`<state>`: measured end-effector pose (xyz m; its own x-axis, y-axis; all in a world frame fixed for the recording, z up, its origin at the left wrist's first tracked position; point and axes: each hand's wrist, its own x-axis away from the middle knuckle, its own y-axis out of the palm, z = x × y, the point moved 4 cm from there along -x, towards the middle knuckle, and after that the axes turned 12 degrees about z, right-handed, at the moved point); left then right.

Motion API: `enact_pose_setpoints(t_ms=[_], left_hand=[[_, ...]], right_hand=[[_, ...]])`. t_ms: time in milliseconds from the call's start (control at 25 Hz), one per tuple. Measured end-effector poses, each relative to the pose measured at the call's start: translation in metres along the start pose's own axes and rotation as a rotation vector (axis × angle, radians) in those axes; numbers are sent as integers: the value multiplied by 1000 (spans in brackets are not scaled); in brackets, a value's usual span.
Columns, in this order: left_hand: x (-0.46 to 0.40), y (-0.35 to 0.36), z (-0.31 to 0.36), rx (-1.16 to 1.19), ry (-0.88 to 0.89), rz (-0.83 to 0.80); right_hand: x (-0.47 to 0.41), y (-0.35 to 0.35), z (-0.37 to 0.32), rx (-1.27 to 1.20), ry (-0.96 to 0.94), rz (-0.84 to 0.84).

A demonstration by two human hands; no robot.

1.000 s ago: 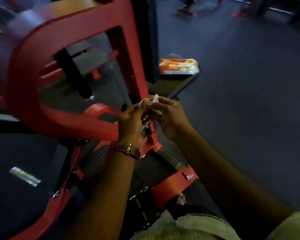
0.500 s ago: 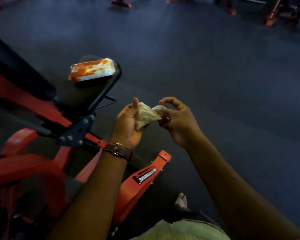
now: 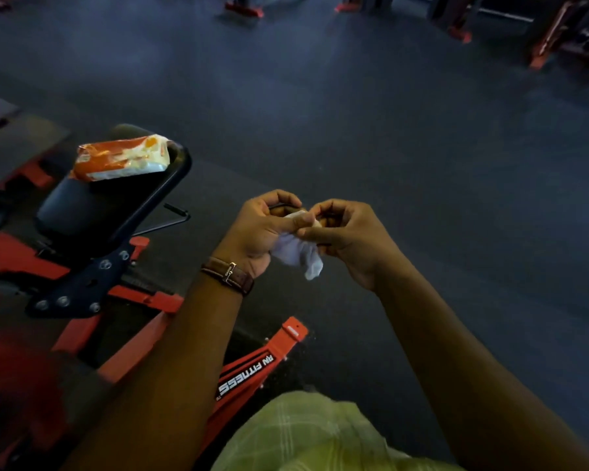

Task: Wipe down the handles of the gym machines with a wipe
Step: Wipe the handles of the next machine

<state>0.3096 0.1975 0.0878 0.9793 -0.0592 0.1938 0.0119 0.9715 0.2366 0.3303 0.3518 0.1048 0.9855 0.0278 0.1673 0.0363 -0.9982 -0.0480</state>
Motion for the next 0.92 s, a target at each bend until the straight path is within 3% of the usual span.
enact_pose_setpoints(t_ms=[120,240,400,560,640,760,840,920], left_hand=[[-31,-2,5,-146,-34,30],[-71,-1,4,-181,-99,-73],[-144,0,4,415,-120,-135],[-256,-23,22,608,5,-13],[-323,-46,42,503,54,24],[-417,-82,81,113,46,187],[-476,-117,103,-9,34,288],[-522,-143,122,83,-84,233]], right_hand=[[-32,-15,1,-10,32,73],[-79,-28,-3,-94,69,120],[-160,-31,-8,-303,99,26],[-272,-18,-24,-62,64,-235],[-344,-2,-43,14,20,-406],[-446,37,-70,51,5,-576],[-512,68,-88,-25,-7,-594],[-571,96,-109,-145,-15,-533]])
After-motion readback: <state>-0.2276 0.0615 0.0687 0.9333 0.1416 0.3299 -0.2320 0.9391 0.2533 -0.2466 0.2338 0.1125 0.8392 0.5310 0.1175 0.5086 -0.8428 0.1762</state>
